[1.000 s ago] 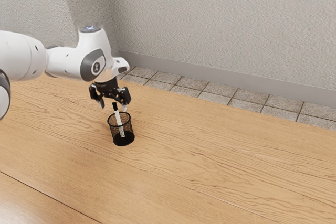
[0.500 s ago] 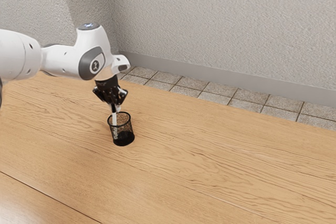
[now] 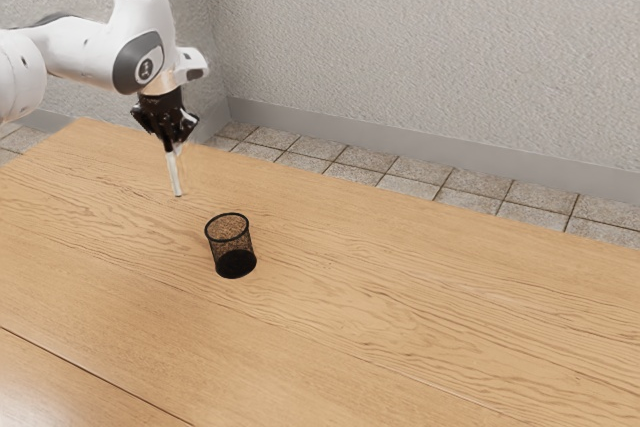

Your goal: Take the marker out of the pen holder and place it to the left of the pen holder.

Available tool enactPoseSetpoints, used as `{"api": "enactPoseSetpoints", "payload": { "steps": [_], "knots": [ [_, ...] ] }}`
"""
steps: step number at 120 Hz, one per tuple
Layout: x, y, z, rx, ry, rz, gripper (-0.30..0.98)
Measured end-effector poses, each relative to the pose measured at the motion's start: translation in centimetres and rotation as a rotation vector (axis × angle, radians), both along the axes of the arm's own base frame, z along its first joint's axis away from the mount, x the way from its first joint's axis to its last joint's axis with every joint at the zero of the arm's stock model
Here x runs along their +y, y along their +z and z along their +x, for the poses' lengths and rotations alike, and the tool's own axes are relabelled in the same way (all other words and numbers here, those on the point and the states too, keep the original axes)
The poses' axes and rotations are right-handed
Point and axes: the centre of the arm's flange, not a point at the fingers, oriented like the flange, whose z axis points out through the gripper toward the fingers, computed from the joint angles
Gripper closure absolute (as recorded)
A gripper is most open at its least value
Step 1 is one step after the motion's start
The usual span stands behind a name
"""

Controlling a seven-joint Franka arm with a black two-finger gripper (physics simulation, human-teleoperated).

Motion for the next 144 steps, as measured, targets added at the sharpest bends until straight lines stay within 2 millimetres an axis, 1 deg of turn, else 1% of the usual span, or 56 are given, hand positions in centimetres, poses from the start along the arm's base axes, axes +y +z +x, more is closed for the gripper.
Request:
{"api": "enactPoseSetpoints", "payload": {
  "steps": [3,7,12,17,20,24,30,37,46,52,56,68,72,74,76,80,83,86,91,95,98,103,108,117,121,134,139,144],
  "knots": [
    [1.1,-0.9,0.4,0.027,0.015,0.000,0.75],
    [2.0,-2.0,1.1,0.062,0.027,-0.006,0.75],
    [2.3,-3.4,2.2,0.108,0.031,-0.021,0.76],
    [2.5,-4.5,3.9,0.149,0.030,-0.034,0.76],
    [2.5,-5.3,4.4,0.178,0.029,-0.044,0.76],
    [2.7,-6.7,4.7,0.223,0.029,-0.064,0.76],
    [3.9,-9.5,4.9,0.289,0.034,-0.106,0.76],
    [4.4,-11.4,5.0,0.348,0.030,-0.146,0.76],
    [5.1,-13.1,4.9,0.410,0.024,-0.196,0.76],
    [5.4,-13.9,4.6,0.445,0.018,-0.218,0.76],
    [5.4,-14.1,4.4,0.462,0.013,-0.230,0.68],
    [5.4,-13.6,3.9,0.494,-0.004,-0.248,0.46],
    [5.2,-12.0,3.8,0.485,-0.012,-0.244,0.39],
    [5.0,-10.4,3.8,0.468,-0.019,-0.234,0.36],
    [4.7,-8.5,3.6,0.449,-0.026,-0.224,0.33],
    [2.8,-3.1,2.8,0.391,-0.056,-0.189,0.28],
    [0.9,1.8,1.4,0.333,-0.083,-0.153,0.25],
    [-1.0,6.4,-0.5,0.265,-0.111,-0.121,0.22],
    [-3.0,12.5,-3.7,0.151,-0.147,-0.084,0.19],
    [-4.7,16.6,-5.8,0.070,-0.177,-0.063,0.16],
    [-5.9,19.3,-7.4,0.020,-0.194,-0.051,0.14],
    [-7.6,22.7,-9.5,-0.032,-0.210,-0.039,0.12],
    [-9.2,24.6,-11.0,-0.055,-0.225,-0.033,0.10],
    [-11.4,26.2,-12.4,-0.062,-0.238,-0.016,0.07],
    [-11.6,26.4,-12.8,-0.057,-0.229,-0.011,0.06],
    [-11.3,26.5,-13.7,-0.033,-0.175,-0.004,0.03],
    [-11.8,26.5,-14.0,-0.024,-0.169,-0.004,0.03],
    [-12.8,26.4,-14.3,-0.014,-0.173,-0.005,0.02]
  ]
}}
